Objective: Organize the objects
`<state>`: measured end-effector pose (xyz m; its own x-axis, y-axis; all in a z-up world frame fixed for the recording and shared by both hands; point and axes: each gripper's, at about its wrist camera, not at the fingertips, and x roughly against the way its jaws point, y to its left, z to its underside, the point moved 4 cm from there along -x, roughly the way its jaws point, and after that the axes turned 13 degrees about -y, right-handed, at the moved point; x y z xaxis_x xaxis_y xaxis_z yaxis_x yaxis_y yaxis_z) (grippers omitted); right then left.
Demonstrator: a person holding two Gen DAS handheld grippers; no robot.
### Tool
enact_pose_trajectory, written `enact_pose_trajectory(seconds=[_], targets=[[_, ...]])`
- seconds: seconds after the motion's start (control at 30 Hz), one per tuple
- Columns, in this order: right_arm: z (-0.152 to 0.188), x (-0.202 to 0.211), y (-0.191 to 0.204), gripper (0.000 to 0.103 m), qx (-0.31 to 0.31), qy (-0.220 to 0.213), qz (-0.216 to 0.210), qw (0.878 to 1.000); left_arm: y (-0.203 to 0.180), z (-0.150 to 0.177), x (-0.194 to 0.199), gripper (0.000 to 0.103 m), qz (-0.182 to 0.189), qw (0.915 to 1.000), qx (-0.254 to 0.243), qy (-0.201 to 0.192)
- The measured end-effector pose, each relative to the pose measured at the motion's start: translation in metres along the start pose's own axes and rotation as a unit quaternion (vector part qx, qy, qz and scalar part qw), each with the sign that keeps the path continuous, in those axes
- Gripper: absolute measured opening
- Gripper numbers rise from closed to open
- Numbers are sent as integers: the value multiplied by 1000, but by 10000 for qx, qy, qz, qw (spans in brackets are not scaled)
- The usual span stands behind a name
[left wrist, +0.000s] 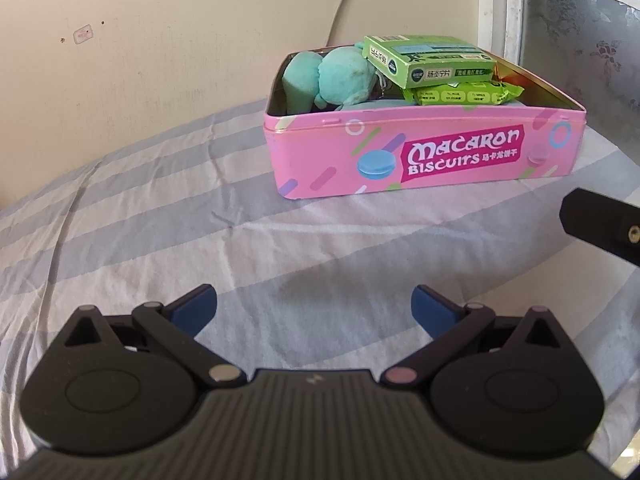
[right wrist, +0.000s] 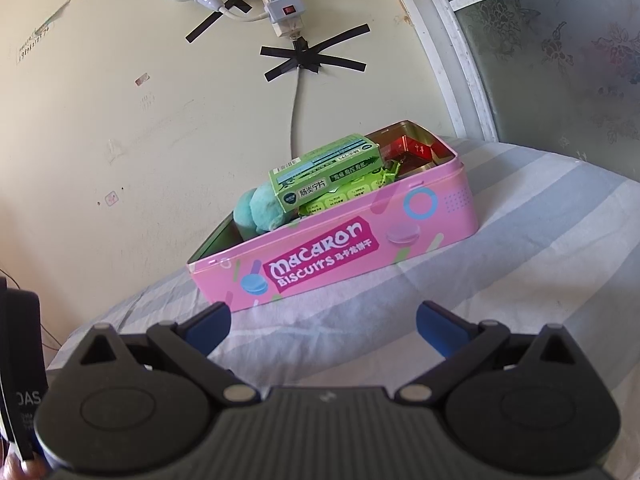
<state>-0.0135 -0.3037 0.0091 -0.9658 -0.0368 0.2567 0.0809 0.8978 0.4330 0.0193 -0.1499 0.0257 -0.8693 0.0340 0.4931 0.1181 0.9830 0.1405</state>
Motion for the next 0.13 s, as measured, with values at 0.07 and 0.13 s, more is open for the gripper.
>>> enact_pose_trajectory(seconds=[0.07,0.13], targets=[[0,0,0,103,3,-2,3,10000,0,0,1,103,-3,10000,1,-44],[1,0,0,103,5,2,-2,10000,1,-1,2,103,29,10000,11,-68]])
